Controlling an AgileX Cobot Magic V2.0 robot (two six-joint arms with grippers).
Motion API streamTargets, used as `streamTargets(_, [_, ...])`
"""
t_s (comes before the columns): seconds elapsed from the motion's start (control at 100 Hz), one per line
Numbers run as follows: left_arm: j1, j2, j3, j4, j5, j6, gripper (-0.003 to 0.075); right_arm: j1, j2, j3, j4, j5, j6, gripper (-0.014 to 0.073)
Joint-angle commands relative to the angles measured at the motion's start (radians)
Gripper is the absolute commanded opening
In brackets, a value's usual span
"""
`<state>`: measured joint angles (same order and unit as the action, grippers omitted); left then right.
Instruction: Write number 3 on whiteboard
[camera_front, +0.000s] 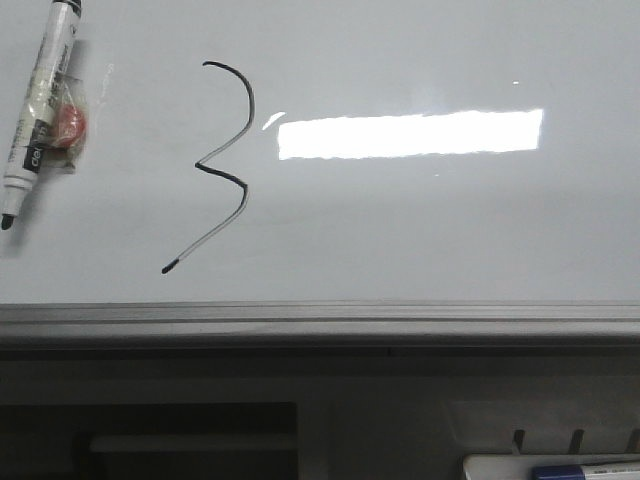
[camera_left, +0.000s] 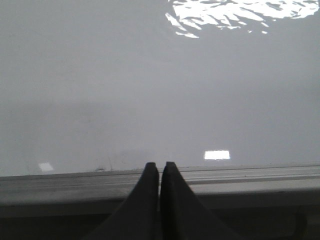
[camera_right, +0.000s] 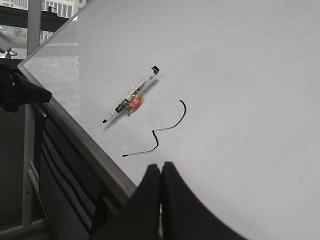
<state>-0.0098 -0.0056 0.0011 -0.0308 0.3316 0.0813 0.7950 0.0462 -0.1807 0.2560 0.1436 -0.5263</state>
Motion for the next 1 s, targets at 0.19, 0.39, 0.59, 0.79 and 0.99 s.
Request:
streamTargets(0.19, [0.004, -0.024, 0.011, 0.000, -0.058, -0.012, -0.0020, -0.005, 0.008, -0.027, 0.005, -0.081, 0.001, -0.0047])
streamTargets(0.39, [0.004, -0.024, 0.011, 0.000, -0.058, -0.012, -0.0020, -0.005, 0.008, -0.027, 0.005, -0.081, 0.001, -0.0047])
streamTargets(0.59, [0.004, -0.024, 0.011, 0.000, -0.058, -0.012, -0.0020, -0.005, 0.008, -0.027, 0.005, -0.081, 0.001, -0.0047])
streamTargets(0.79, [0.004, -0.024, 0.011, 0.000, -0.058, -0.012, -0.0020, -0.005, 0.008, -0.027, 0.005, -0.081, 0.001, -0.0047])
streamTargets(0.99, [0.004, -0.024, 0.011, 0.000, -0.058, -0.012, -0.0020, -0.005, 0.008, -0.027, 0.005, -0.102, 0.003, -0.0047])
